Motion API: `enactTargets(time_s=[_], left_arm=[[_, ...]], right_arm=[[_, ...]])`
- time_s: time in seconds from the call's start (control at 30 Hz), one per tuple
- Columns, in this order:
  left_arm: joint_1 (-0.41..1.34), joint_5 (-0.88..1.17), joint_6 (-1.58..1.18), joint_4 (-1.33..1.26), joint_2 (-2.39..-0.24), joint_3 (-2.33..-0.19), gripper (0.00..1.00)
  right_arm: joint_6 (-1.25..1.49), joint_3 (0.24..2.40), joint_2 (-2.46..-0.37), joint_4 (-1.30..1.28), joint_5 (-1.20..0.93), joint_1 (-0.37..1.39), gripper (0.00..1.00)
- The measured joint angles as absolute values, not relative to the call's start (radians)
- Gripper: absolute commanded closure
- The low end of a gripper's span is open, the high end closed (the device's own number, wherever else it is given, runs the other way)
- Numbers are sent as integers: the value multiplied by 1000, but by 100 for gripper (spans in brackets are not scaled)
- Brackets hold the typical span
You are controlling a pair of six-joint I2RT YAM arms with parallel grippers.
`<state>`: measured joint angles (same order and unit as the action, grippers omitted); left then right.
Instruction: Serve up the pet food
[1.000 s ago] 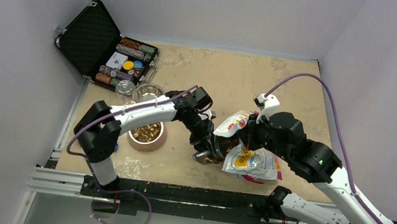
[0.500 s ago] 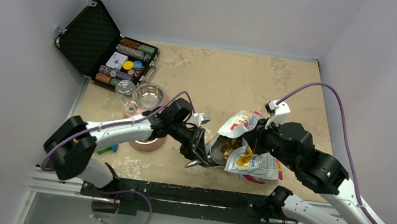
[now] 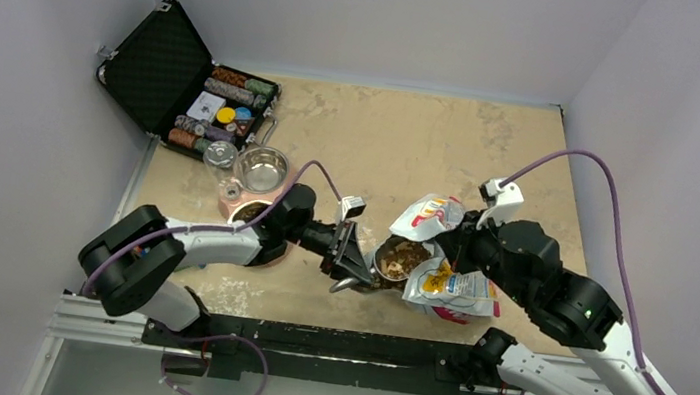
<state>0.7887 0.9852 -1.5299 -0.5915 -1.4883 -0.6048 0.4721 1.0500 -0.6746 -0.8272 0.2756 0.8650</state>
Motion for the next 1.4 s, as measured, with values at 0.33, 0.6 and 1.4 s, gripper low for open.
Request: enactTargets(time_s=[0.33, 0.6, 1.4], left_arm=[[776, 1037, -1416, -380, -1249, -547, 100], [770, 1040, -1286, -55, -996, -546, 100], [594, 957, -1370, 219, -822, -762, 100]], right_arm=[[488, 1060, -641, -868, 334, 865, 100], [490, 1078, -649, -890, 350, 865, 100], [505, 1084, -648, -905, 350, 865, 100]])
